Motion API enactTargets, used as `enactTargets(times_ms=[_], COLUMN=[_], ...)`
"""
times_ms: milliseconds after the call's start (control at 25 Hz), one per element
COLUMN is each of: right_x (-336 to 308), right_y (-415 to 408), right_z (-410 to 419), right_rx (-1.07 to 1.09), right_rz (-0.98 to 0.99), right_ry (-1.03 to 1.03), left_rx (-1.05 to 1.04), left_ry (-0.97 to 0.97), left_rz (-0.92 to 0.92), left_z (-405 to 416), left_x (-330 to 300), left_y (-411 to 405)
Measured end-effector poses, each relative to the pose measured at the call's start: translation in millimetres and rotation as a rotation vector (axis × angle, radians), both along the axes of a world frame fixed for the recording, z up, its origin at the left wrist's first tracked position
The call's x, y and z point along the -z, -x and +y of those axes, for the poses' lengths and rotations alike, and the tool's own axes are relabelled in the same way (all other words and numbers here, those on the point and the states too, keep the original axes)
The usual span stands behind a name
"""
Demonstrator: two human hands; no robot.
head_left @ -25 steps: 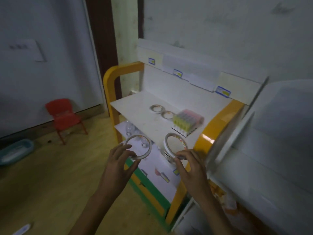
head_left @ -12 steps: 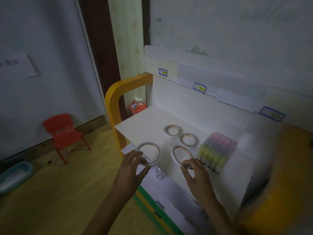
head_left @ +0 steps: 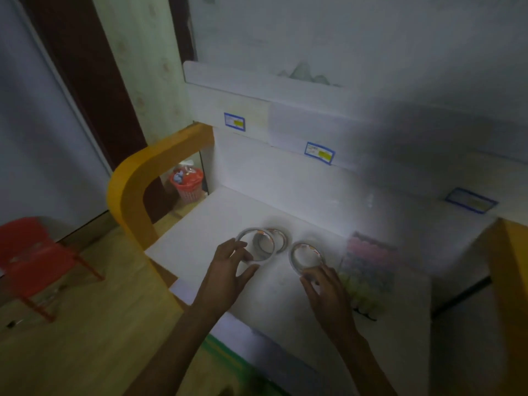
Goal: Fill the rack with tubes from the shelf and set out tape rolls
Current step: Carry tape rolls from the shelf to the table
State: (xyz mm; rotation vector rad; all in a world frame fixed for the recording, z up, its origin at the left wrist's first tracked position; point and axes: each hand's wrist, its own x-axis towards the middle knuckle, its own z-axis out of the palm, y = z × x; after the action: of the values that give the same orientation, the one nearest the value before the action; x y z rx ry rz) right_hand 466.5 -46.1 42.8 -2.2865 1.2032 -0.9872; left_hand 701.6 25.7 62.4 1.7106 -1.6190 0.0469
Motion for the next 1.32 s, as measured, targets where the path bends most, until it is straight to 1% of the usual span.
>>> enactTargets(times_ms=[120,280,360,400,480,560,600,760,880,960,1120,1240,1320], right_x=[14.3,31.9,38.4,40.3,43.9,45.8,46.2,44.8,41.9,39.0,23.1,6.4,-3.3], right_y=[-17.2,-34.0,-38.2,-39.4,-42.2,-47.7,-49.5,-55.6,-56.9,-56.9,-50.5,-37.4,-22.1], right_z=[-9.2,-15.7,-18.2,-17.5,-14.9,-12.4,-11.8,-10.6,-9.1,-8.0,1.5,18.5,34.7], right_rx=[0.095,0.295,0.36,0.378,0.403,0.437,0.446,0.449,0.451,0.445,0.455,0.439,0.472], right_rz=[0.081,0.089,0.089,0.097,0.134,0.17,0.181,0.233,0.267,0.294,0.164,0.104,0.104], right_ry=[0.115,0.045,0.021,0.024,0.039,0.049,0.06,0.112,0.081,0.056,-0.034,-0.034,-0.02], left_rx=[0.094,0.252,0.34,0.37,0.397,0.432,0.441,0.439,0.447,0.49,0.527,0.6,0.663], left_ry=[-0.038,-0.041,-0.029,-0.037,-0.117,-0.163,-0.168,-0.156,-0.181,-0.189,-0.148,-0.08,-0.046], left_rz=[0.008,0.042,0.037,0.027,0.031,-0.014,-0.034,0.017,0.043,0.018,-0.022,-0.037,-0.045], left_z=[-39.6,-77.8,-92.3,-96.7,-103.2,-108.1,-108.6,-105.8,-104.3,-105.2,-106.1,-105.0,-100.5], left_x=[11.7,25.5,33.7,38.6,51.8,63.7,66.0,59.6,58.3,57.5,44.4,22.4,8.5], left_y=[-13.0,-24.4,-28.7,-30.3,-35.2,-40.6,-42.1,-45.6,-47.6,-49.0,-49.3,-30.6,-9.1])
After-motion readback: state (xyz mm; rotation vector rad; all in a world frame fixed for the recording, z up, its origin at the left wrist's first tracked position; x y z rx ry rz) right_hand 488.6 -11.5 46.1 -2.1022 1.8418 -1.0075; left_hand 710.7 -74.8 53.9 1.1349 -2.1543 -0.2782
